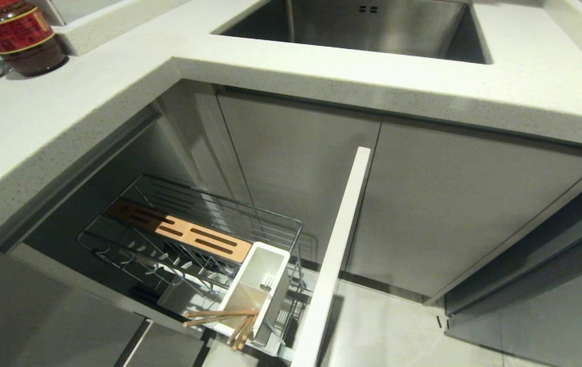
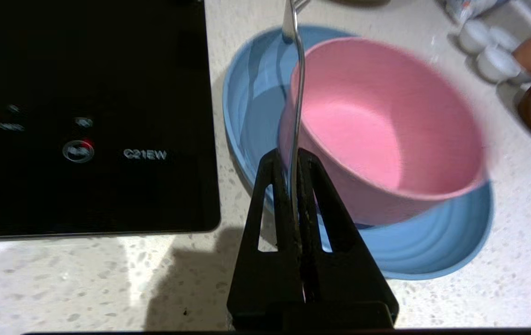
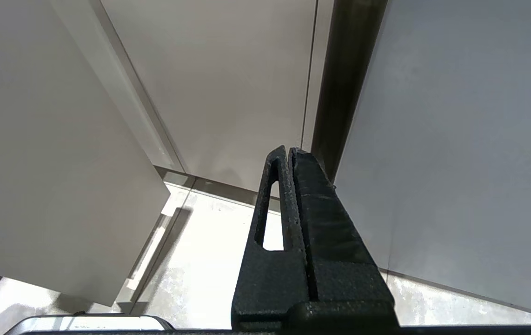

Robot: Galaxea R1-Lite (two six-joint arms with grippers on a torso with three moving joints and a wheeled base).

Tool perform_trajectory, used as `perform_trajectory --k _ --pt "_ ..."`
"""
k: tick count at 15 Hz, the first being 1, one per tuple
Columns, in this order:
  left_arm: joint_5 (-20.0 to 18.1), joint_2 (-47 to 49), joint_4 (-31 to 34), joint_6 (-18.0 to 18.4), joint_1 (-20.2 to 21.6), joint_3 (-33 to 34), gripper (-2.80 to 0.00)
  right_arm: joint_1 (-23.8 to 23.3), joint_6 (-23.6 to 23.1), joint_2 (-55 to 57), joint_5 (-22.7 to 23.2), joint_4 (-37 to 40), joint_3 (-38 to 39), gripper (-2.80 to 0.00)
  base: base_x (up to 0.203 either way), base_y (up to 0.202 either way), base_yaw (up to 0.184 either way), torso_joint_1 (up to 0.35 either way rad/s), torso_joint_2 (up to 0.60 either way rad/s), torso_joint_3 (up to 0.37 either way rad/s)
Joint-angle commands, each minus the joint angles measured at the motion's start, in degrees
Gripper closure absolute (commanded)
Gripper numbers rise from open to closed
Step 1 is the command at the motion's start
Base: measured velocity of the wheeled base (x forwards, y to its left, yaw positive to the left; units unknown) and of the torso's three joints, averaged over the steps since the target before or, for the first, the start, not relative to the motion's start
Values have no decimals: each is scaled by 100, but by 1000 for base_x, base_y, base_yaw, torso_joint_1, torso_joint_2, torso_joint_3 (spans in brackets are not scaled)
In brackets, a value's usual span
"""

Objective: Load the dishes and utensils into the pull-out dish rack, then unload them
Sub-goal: Take the fork out of the cupboard

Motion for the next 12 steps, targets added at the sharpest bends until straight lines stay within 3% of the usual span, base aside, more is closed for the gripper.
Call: perform_trajectory --k 1,11,12 --pt "-104 77 -74 -39 -9 90 0 1 0 -4 1 -4 149 0 0 0 0 0 0 0" --pt "-202 25 -155 -128 -9 232 0 1 0 -4 1 -4 149 0 0 0 0 0 0 0" --pt "-202 25 -155 -134 -9 232 -280 1 0 -4 1 -4 149 0 0 0 0 0 0 0"
